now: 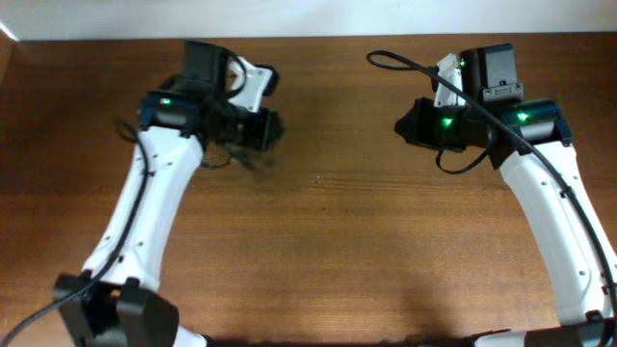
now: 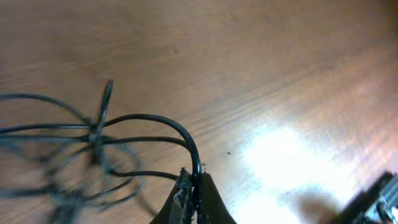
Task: Untangle cables
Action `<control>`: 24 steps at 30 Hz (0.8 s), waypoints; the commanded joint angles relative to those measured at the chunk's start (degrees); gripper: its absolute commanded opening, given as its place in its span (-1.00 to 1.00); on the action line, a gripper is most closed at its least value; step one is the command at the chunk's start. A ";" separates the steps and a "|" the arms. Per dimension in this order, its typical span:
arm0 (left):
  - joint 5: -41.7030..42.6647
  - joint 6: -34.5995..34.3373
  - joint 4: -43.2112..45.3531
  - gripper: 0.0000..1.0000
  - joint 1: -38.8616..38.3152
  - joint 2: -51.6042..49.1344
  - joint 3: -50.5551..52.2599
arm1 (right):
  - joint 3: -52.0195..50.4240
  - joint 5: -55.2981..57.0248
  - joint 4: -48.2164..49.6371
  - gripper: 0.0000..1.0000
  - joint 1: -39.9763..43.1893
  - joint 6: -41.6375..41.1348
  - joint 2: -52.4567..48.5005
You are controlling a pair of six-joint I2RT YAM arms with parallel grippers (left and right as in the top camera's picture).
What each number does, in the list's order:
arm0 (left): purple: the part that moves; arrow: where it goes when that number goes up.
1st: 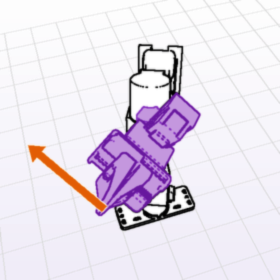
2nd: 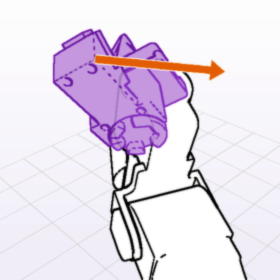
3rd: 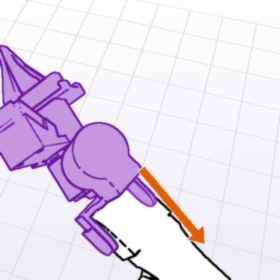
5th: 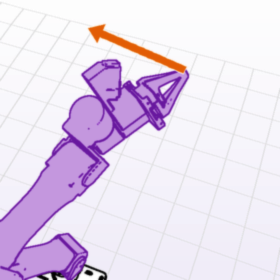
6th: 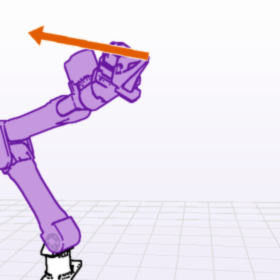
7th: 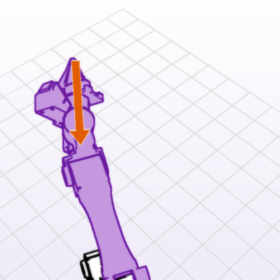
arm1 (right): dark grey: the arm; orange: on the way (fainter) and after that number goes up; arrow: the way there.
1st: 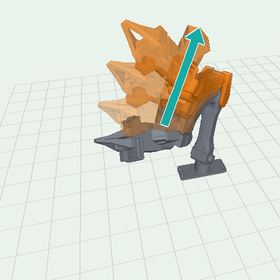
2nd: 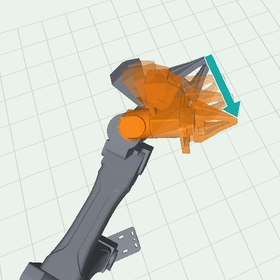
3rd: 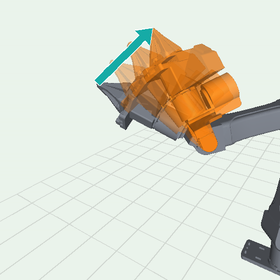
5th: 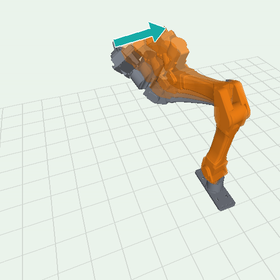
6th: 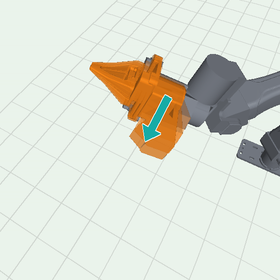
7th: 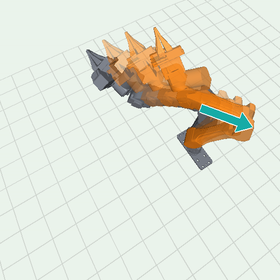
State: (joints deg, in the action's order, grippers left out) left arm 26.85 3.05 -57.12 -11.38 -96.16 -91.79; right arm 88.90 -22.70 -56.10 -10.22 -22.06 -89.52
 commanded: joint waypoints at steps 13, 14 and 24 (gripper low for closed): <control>20.35 -8.61 2.49 -1.00 -3.06 -4.22 -3.48 | 0.52 0.98 0.52 -0.01 -3.32 0.61 -2.78; 22.23 -8.63 3.08 -1.00 -2.78 -4.22 -3.48 | 0.52 0.44 1.29 -0.01 -4.15 0.52 -3.48; 36.06 -12.00 9.03 -1.00 1.49 -4.22 -3.48 | 0.52 -0.44 7.82 -0.03 -10.19 -5.90 -12.87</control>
State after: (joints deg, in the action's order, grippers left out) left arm 55.90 -7.66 -49.76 -10.74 -100.36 -94.39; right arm 88.90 -22.37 -49.12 -19.62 -26.44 -101.23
